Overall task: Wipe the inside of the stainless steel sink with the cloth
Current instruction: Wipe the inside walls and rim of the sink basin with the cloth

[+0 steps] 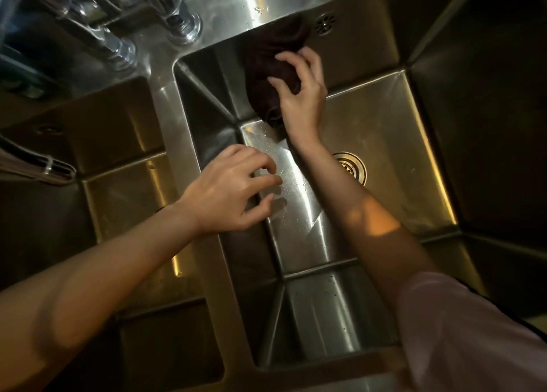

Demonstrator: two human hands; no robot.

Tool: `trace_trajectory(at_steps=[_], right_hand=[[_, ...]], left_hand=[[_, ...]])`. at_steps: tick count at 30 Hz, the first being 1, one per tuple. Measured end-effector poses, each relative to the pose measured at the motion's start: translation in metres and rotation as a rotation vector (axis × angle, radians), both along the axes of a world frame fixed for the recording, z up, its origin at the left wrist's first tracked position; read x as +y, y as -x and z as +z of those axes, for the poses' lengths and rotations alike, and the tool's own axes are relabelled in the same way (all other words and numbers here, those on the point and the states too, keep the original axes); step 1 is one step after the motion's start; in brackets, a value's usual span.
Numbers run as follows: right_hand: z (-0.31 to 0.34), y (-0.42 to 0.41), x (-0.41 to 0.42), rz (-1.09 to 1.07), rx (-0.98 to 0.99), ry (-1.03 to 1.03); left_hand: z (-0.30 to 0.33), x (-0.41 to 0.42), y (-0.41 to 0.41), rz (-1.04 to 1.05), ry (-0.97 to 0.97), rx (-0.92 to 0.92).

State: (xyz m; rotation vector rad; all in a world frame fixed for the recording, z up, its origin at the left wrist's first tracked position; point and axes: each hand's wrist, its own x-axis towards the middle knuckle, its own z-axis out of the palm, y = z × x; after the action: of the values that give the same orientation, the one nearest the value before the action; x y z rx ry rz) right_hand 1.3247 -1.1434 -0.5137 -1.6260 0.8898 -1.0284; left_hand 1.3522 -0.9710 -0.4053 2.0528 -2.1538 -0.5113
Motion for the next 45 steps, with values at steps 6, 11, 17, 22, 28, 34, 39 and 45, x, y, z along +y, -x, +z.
trace_trajectory(at_steps=[6, 11, 17, 22, 28, 34, 39, 45], right_hand=[[-0.085, 0.019, -0.016, 0.046, 0.424, -0.200], [-0.111, 0.026, -0.034, 0.075, 0.553, -0.251], [-0.075, 0.027, -0.033, 0.046, 0.374, -0.151], [-0.007, 0.024, -0.035, 0.026, 0.079, 0.010], [-0.024, 0.028, -0.046, 0.075, 0.171, -0.037], [-0.105, 0.030, -0.045, 0.250, 0.534, -0.115], [-0.126, 0.017, -0.027, 0.294, 0.625, -0.110], [-0.126, -0.017, 0.023, 0.460, 0.682, -0.088]], left_hand=[[-0.004, 0.000, -0.001, -0.014, 0.036, 0.010], [-0.003, 0.001, -0.001, -0.010, 0.016, 0.004], [-0.001, -0.001, 0.000, -0.004, 0.001, 0.001], [-0.001, -0.002, 0.000, 0.005, -0.020, -0.002], [0.000, -0.001, 0.001, 0.010, -0.045, -0.006], [-0.001, 0.001, -0.001, 0.011, -0.017, 0.023], [-0.002, 0.000, -0.002, 0.008, 0.008, 0.047], [-0.001, 0.001, -0.003, 0.010, 0.004, 0.061]])
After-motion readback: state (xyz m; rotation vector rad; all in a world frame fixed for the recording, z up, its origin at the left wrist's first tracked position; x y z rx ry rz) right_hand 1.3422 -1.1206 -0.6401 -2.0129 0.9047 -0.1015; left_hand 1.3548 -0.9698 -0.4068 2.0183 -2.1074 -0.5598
